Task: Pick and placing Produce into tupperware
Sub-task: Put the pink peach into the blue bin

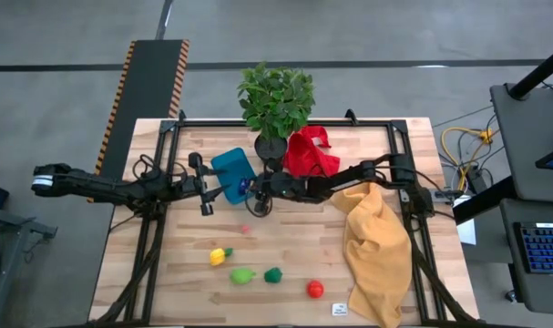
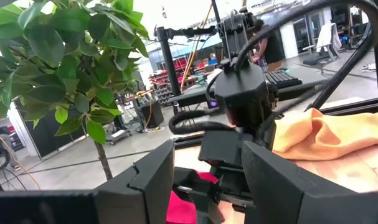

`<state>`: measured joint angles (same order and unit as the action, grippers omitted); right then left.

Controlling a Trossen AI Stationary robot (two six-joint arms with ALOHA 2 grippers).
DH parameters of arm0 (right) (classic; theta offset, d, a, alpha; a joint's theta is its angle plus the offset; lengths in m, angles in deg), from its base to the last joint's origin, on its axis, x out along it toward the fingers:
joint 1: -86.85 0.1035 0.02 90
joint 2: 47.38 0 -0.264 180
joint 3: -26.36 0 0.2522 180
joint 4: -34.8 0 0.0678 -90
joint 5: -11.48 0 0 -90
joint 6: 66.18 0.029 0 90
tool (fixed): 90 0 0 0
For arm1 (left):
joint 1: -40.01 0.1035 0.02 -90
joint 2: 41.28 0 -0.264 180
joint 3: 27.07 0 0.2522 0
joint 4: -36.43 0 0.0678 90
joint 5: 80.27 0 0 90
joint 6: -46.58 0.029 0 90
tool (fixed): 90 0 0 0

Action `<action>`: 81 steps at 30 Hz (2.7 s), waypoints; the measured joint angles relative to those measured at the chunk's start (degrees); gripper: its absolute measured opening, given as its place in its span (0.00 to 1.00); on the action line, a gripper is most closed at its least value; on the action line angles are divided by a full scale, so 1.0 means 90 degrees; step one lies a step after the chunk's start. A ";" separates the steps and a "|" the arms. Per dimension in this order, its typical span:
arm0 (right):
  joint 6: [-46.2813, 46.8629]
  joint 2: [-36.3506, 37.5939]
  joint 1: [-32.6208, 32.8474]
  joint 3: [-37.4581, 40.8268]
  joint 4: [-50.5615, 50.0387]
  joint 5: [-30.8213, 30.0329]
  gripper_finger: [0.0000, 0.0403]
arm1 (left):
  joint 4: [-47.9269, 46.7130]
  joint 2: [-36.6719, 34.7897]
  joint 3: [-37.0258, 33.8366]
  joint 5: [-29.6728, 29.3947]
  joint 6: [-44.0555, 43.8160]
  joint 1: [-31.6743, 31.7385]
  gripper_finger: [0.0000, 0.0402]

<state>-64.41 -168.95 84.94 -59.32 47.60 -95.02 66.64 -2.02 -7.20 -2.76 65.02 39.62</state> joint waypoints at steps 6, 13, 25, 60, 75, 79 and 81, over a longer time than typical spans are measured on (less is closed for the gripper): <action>0.0276 0.0306 0.0000 -0.0127 -0.0465 0.0490 0.50 | 0.0004 -0.0005 0.0000 0.0000 0.0000 0.0000 0.43; -0.0022 0.0997 0.0141 -0.0135 -0.0843 0.2126 0.54 | 0.0008 -0.0005 0.0000 0.0002 -0.0002 0.0000 0.43; -0.0086 0.0488 0.0680 -0.0087 -0.0876 0.2498 0.54 | 0.0013 0.0000 0.0000 0.0002 -0.0007 -0.0002 0.43; 0.0257 -0.1210 0.0755 -0.0736 -0.0304 0.2552 0.54 | 0.0004 0.0007 0.0002 0.0005 -0.0024 -0.0002 0.43; 0.0795 -0.1210 0.0753 -0.0729 -0.0397 0.2478 0.34 | 0.0006 0.0027 0.0002 0.0004 -0.0022 0.0000 0.43; 0.0798 -0.1210 0.0753 -0.0729 -0.0400 0.2491 0.23 | 0.0004 0.0027 0.0002 0.0005 -0.0022 0.0000 0.43; 0.0795 -0.1210 0.0753 -0.0729 -0.0395 0.2493 0.19 | 0.0004 0.0027 0.0002 0.0005 -0.0022 0.0000 0.43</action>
<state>-57.25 -179.84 91.71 -65.88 44.04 -72.58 66.68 -1.78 -7.18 -2.72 64.82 39.62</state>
